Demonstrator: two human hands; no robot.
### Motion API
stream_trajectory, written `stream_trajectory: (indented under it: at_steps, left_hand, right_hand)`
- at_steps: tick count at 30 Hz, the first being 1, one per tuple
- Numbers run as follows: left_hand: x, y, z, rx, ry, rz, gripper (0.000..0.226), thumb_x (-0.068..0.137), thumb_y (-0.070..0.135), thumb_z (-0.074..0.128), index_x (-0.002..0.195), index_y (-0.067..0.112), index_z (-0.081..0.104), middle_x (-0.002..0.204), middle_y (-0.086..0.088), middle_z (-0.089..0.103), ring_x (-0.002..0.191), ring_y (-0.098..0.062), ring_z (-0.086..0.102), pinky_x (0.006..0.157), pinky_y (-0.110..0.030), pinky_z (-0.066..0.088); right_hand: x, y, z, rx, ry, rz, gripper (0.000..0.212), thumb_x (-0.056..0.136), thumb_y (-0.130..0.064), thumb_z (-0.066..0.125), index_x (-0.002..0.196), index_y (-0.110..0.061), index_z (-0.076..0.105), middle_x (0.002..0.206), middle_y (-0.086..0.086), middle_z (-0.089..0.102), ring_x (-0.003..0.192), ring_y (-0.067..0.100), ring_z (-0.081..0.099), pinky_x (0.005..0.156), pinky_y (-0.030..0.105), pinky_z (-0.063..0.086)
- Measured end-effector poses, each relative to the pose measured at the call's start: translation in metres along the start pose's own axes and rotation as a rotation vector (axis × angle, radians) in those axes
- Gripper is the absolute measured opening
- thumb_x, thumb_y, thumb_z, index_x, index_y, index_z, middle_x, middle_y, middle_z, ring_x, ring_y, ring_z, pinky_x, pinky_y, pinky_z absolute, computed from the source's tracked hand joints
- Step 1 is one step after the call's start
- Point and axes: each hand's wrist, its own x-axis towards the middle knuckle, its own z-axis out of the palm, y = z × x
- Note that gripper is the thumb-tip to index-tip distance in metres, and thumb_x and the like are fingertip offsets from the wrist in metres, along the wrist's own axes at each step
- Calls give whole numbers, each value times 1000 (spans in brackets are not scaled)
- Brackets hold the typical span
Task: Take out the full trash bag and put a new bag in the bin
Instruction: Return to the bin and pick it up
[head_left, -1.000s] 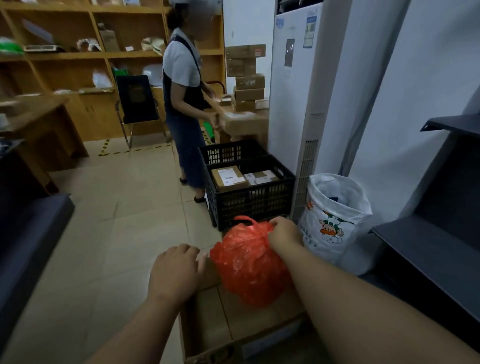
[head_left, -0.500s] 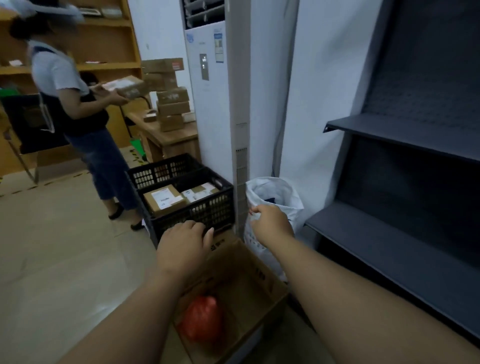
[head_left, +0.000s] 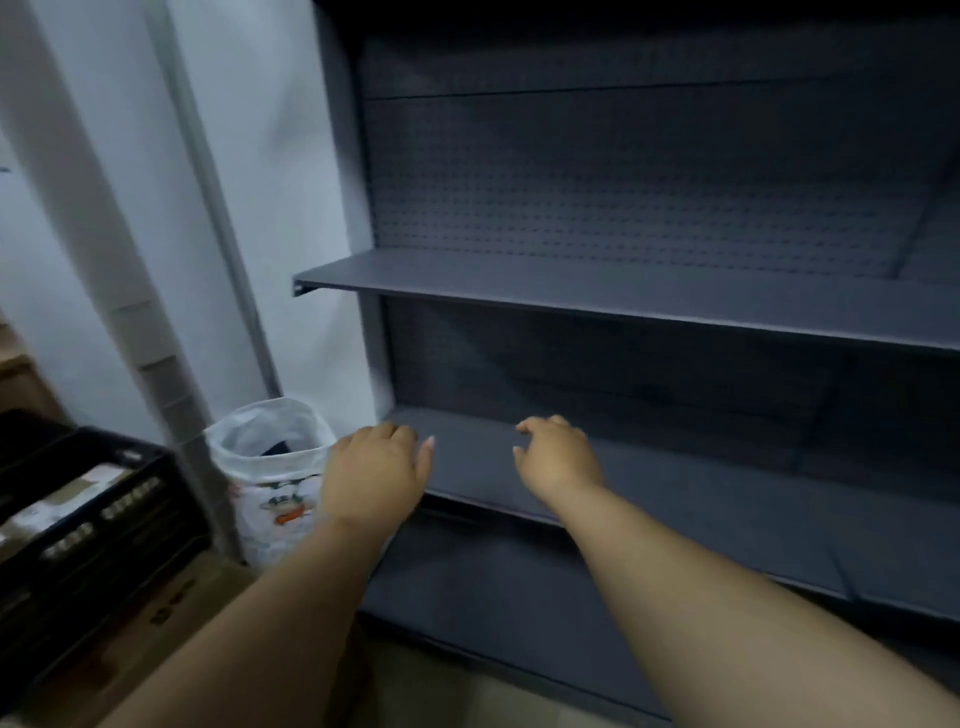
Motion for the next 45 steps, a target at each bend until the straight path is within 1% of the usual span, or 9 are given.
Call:
stream_trajectory:
  at_steps: [2, 4, 8, 13, 17, 25, 29, 35, 45]
  left_hand:
    - [13, 59, 3, -22, 5, 61, 54, 86, 44, 28, 79, 9, 68, 78, -14, 69, 72, -36, 63, 62, -38, 48]
    - [22, 119, 6, -69, 32, 144, 50, 87, 42, 31, 84, 9, 68, 83, -12, 69, 76, -34, 62, 63, -38, 47]
    - [29, 241, 10, -182, 78, 303, 55, 87, 43, 25, 89, 10, 69, 87, -11, 70, 77, -32, 63, 64, -38, 47]
    - [24, 394, 11, -310, 92, 465, 43, 93, 38, 34, 95, 11, 67, 96, -9, 69, 87, -30, 61, 73, -38, 46]
    - [7, 508, 9, -383, 66, 634, 41, 93, 38, 35, 99, 13, 66, 101, -8, 68, 91, -30, 61, 77, -38, 45]
    - [-47, 714, 6, -525, -5, 989, 40, 92, 39, 37, 98, 12, 66, 101, -10, 68, 93, -32, 60, 79, -38, 44]
    - [-74, 805, 11, -579, -36, 1137, 39, 92, 38, 37, 91, 12, 66, 95, -10, 69, 89, -32, 61, 76, -38, 43]
    - [-92, 942, 23, -625, -84, 1318, 39, 92, 39, 36, 98, 13, 65, 102, -7, 68, 94, -29, 59, 81, -38, 41]
    - [-127, 1146, 25, -691, -174, 1595, 44, 93, 41, 30, 101, 15, 64, 106, -6, 66, 99, -26, 57, 85, -36, 41]
  right_hand:
    - [-9, 53, -34, -19, 42, 68, 38, 96, -25, 44, 134, -22, 48, 138, 7, 44, 125, 28, 41, 96, 32, 41]
    - [-22, 106, -67, -33, 88, 137, 39, 96, -25, 44, 134, -21, 48, 138, 7, 45, 125, 28, 41, 96, 33, 42]
    - [-59, 210, -129, -69, 172, 293, 39, 96, -23, 44, 135, -21, 47, 138, 8, 45, 123, 28, 43, 94, 32, 42]
    - [-121, 333, -204, -71, 307, 551, 43, 93, -12, 45, 135, -22, 48, 138, 8, 44, 124, 30, 43, 95, 36, 43]
    - [-179, 413, -255, -63, 414, 748, 43, 93, -13, 45, 135, -21, 47, 138, 8, 43, 123, 30, 43, 93, 35, 45]
    - [-308, 534, -314, -65, 632, 1125, 39, 92, -21, 47, 131, -21, 52, 131, 11, 48, 122, 33, 45, 97, 36, 42]
    - [-356, 589, -336, -51, 714, 1296, 37, 90, -18, 47, 127, -18, 55, 130, 11, 50, 121, 33, 47, 96, 36, 42]
    - [-394, 677, -375, -68, 809, 1492, 38, 92, -23, 48, 129, -20, 54, 134, 10, 50, 123, 32, 46, 99, 37, 41]
    - [-439, 806, -441, -43, 939, 1762, 41, 92, -19, 47, 133, -21, 49, 139, 8, 46, 126, 29, 43, 101, 41, 43]
